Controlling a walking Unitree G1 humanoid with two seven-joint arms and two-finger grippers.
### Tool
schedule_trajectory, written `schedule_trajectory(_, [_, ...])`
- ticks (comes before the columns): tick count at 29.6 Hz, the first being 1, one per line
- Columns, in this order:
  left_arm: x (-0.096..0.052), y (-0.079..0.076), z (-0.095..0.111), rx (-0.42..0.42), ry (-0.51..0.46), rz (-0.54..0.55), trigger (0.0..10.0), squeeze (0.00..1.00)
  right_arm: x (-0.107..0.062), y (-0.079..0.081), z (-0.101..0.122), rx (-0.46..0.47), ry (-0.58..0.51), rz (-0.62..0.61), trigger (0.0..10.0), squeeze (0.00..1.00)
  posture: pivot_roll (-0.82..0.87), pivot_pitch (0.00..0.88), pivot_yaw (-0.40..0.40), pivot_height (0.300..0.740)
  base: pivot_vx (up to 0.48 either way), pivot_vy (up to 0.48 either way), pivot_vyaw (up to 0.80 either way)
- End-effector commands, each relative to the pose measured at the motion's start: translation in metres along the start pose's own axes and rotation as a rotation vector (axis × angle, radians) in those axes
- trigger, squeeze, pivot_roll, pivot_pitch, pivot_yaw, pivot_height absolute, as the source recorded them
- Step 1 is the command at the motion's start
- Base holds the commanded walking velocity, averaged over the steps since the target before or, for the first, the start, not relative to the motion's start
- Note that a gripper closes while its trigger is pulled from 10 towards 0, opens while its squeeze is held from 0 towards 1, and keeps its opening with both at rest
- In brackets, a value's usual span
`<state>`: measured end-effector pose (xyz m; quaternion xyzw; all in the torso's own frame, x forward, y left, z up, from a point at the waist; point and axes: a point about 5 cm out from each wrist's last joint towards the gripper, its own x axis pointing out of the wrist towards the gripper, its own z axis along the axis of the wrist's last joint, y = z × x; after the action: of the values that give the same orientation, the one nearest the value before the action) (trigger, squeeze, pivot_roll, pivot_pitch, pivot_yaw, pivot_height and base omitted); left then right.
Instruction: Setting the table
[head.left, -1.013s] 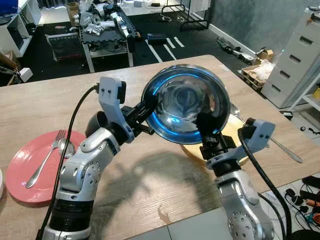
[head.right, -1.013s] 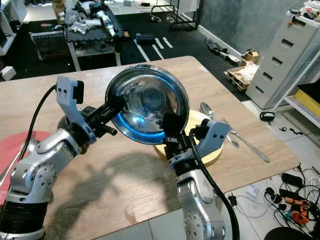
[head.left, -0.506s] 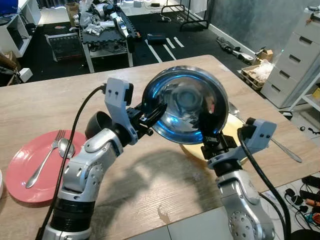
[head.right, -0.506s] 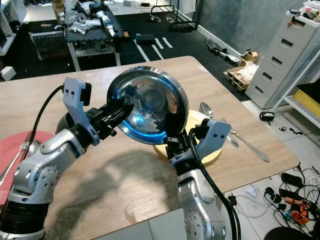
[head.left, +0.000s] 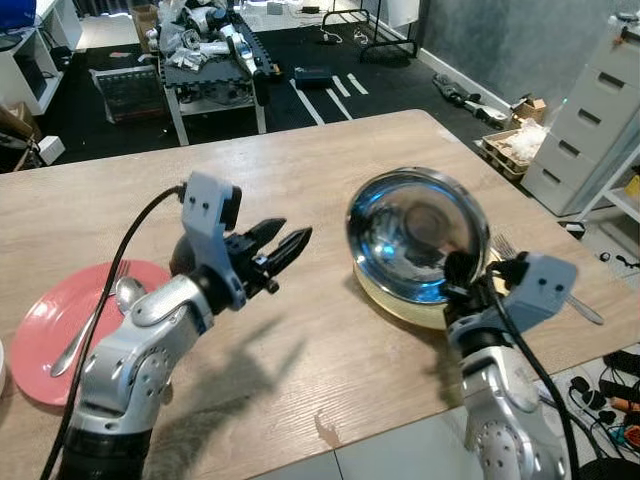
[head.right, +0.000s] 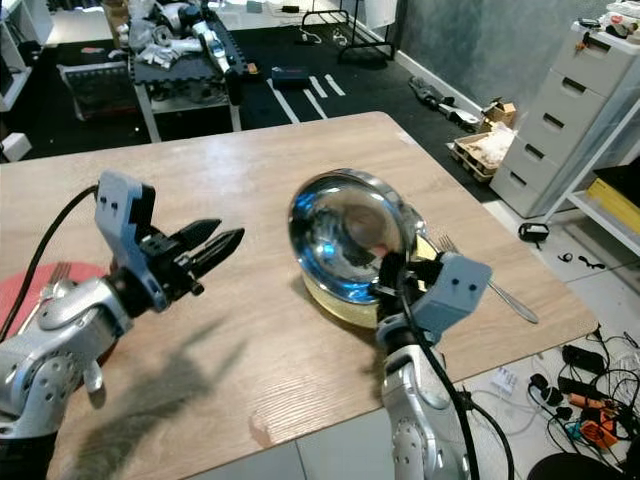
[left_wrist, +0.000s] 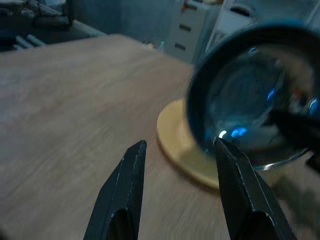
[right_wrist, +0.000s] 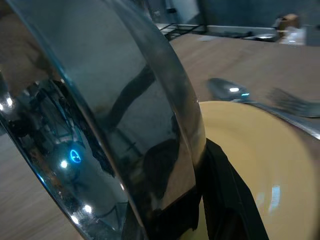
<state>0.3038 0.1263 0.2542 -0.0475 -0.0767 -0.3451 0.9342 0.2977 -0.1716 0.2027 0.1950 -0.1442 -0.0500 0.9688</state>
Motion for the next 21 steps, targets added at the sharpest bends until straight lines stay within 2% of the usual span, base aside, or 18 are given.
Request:
schedule_trajectory(1, [-0.005,0.0,-0.007,0.009,0.041,0.012,10.0,0.0,0.0,-0.005,0.004,0.058,-0.012,-0.032,10.0,0.0,0.04,0.144,0.108,0.74,0.0,0.0,0.0])
schedule_trajectory(4, [-0.006,0.003,-0.011,0.018,0.057,0.053,10.0,0.0,-0.002,-0.009,0.006,0.102,-0.019,-0.048,10.0,0.0,0.04,0.143,0.105,0.74,0.0,0.0,0.0])
schedule_trajectory(6, [-0.006,0.006,-0.019,0.044,0.078,0.133,10.0,0.0,-0.007,-0.004,0.011,0.18,-0.032,0.009,10.0,0.0,0.04,0.14,0.104,0.74,0.0,0.0,0.0])
schedule_trajectory(7, [-0.006,0.006,-0.019,0.044,0.078,0.133,10.0,0.0,-0.007,-0.004,0.011,0.18,-0.032,0.009,10.0,0.0,0.04,0.14,0.104,0.74,0.0,0.0,0.0])
schedule_trajectory(9, [-0.007,0.005,-0.028,0.116,0.093,0.188,10.0,0.0,-0.02,0.005,0.013,0.155,-0.037,0.117,10.0,0.0,0.03,0.137,0.103,0.74,0.0,0.0,0.0])
schedule_trajectory(10, [-0.007,0.005,-0.028,0.116,0.093,0.188,10.0,0.0,-0.02,0.005,0.013,0.155,-0.037,0.117,10.0,0.0,0.03,0.137,0.103,0.74,0.0,0.0,0.0])
schedule_trajectory(13, [-0.013,0.0,-0.034,0.166,0.095,0.215,10.0,0.0,-0.044,0.005,0.007,0.119,0.003,0.17,10.0,0.0,0.03,0.129,0.102,0.74,0.0,0.0,0.0])
schedule_trajectory(17, [-0.02,-0.002,-0.034,0.189,0.072,0.245,10.0,0.0,-0.059,-0.004,0.007,0.136,0.021,0.135,10.0,0.0,0.02,0.126,0.105,0.74,0.0,0.0,0.0])
schedule_trajectory(21, [-0.02,-0.004,-0.032,0.214,0.048,0.26,10.0,0.0,-0.06,-0.012,0.009,0.134,0.006,0.074,10.0,0.0,0.01,0.123,0.109,0.74,0.0,0.0,0.0])
